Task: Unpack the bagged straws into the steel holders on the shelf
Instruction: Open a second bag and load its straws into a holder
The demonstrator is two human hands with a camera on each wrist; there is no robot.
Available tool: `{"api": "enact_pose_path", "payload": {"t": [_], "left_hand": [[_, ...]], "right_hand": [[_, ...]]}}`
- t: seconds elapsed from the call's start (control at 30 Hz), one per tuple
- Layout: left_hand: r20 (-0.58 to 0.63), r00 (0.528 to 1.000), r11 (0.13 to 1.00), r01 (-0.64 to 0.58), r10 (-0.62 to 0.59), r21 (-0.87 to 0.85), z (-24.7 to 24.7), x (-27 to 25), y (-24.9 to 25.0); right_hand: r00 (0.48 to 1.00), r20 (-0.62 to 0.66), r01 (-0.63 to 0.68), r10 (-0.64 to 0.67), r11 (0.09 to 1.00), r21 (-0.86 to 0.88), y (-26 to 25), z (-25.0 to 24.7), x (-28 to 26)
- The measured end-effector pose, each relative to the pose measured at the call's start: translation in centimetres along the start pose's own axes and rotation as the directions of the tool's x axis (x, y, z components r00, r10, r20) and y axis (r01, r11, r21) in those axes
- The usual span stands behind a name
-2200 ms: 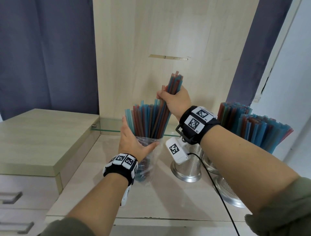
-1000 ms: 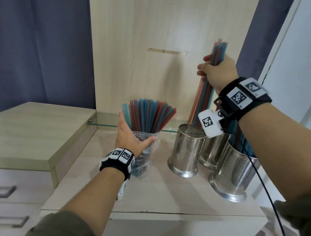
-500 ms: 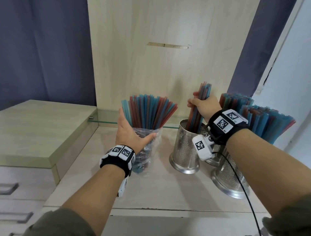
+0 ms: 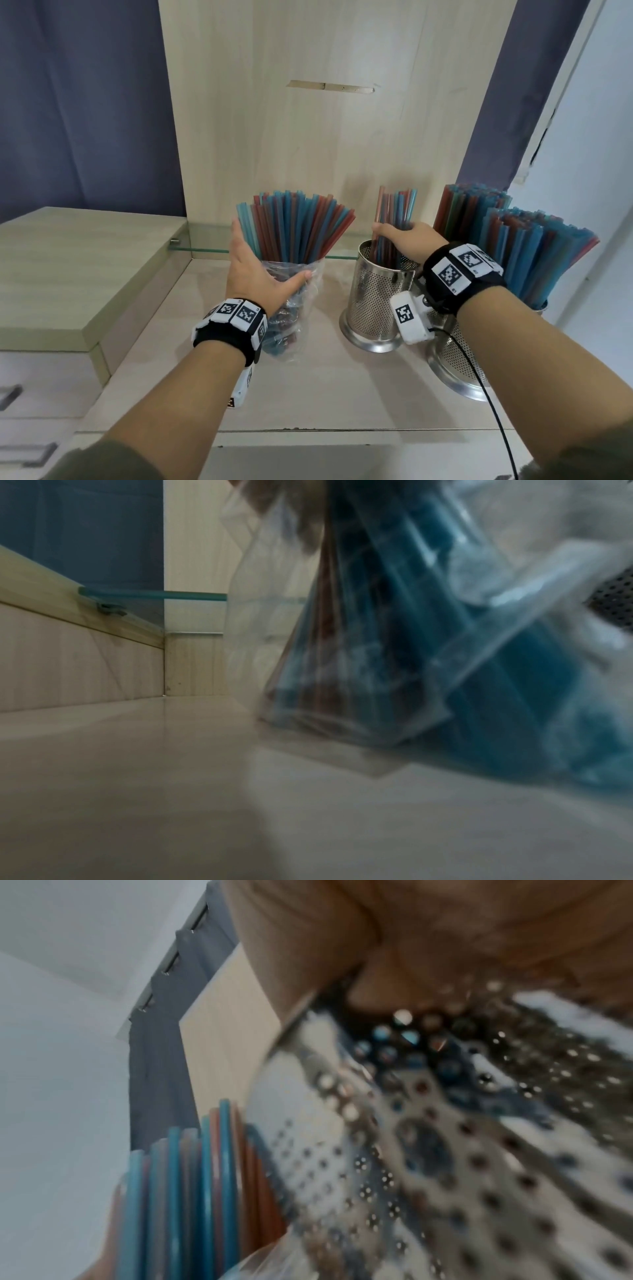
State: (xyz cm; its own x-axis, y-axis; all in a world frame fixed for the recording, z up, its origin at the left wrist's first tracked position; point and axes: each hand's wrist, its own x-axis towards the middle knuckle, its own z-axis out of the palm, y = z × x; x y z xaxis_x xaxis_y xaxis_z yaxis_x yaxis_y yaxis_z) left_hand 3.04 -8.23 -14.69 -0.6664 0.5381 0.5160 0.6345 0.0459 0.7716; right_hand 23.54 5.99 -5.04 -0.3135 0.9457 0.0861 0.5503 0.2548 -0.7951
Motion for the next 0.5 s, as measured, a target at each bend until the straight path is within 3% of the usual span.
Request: {"api": "enact_pose_path", "payload": {"t": [0.2,0.5], "left_hand": [[-0.009,1.000,1.000,0.001,-0.001,-0.004,0.1,0.2,-0.1],[-0.024,1.000,1.000,0.014,-0.014,0.024,0.4,0.1,-0.2]], "right_hand": [[0.997,-0.083,0.021,-0.004,0.980,0.199,2.9,1.2,-4.4],[0.977,-0.137,0.171,-0.160,0.983,0.073,7.2,3.5,-4.8]]}}
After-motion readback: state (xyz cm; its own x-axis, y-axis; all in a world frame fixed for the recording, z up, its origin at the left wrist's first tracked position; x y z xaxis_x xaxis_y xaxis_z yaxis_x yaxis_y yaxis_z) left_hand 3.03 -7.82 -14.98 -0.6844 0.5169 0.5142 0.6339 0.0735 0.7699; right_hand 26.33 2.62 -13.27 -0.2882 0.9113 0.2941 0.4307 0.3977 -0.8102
